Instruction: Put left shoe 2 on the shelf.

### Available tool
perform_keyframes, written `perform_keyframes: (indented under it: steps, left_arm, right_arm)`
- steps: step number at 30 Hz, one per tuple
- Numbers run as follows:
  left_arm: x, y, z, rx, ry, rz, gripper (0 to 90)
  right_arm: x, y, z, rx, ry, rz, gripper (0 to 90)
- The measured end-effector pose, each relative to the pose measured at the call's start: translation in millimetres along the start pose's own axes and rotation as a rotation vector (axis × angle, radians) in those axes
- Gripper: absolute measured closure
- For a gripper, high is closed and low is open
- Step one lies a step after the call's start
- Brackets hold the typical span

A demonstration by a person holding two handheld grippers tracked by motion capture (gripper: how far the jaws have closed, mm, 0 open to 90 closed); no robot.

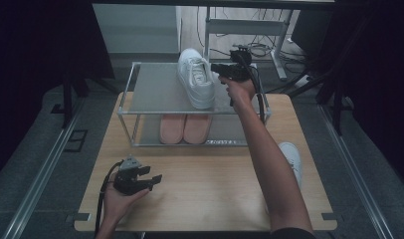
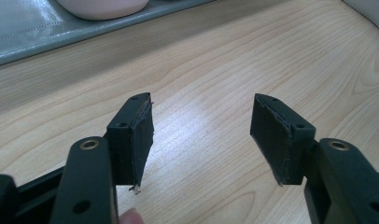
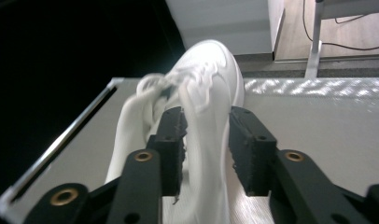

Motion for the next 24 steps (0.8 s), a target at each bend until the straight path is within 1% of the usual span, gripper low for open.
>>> perform_keyframes:
  steps: [2,3,4,5,6,7,12,18,23,24]
  left_arm:
    - [0.8,0.5,-0.6,0.001,0.002,0.002,40.2]
    - [0.8,0.5,-0.6,0.001,0.002,0.002,40.2]
    - [1.3,1.0,-1.1,0.004,0.003,0.004,40.2]
    - [1.3,1.0,-1.1,0.004,0.003,0.004,40.2]
    - [1.6,1.0,-1.4,0.005,0.004,0.007,40.2]
    - [1.6,0.9,-1.6,0.005,0.003,0.007,40.2]
    - [1.9,0.0,-2.7,0.011,0.005,-0.001,40.3]
    - [1.3,0.7,-1.6,0.005,0.001,0.007,40.2]
    - [0.8,0.8,-1.9,0.006,-0.002,0.008,40.3]
    - [0.7,0.9,-2.0,0.005,-0.002,0.004,40.3]
  right_arm:
    - [-5.1,2.4,-8.2,0.014,-0.009,-0.012,70.0]
    - [-5.1,2.4,-8.2,0.014,-0.009,-0.012,70.0]
    - [-9.8,5.6,-15.5,0.015,-0.015,-0.035,72.6]
    - [-9.8,5.6,-15.5,0.015,-0.015,-0.035,72.6]
    - [-11.8,7.1,-18.5,0.01,-0.017,-0.051,74.0]
    - [-15.7,8.6,-23.7,0.015,-0.028,-0.081,76.8]
    - [-23.2,11.0,-30.9,0.023,-0.054,-0.127,83.9]
    - [-34.7,14.5,-29.6,0.022,-0.081,-0.149,89.0]
    - [-43.7,18.4,-25.4,0.017,-0.099,-0.142,89.5]
    - [-50.2,20.2,-22.1,0.017,-0.109,-0.137,89.5]
Point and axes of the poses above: each handheld gripper's, and its own axes: z roughly forward along the jaws, x roughly out of its top, y roughly to its right, the point moved 8 cm from there along z, roughly forward along the jaws, and after that the axes turned 7 degrees about z, right-handed, at the moved point
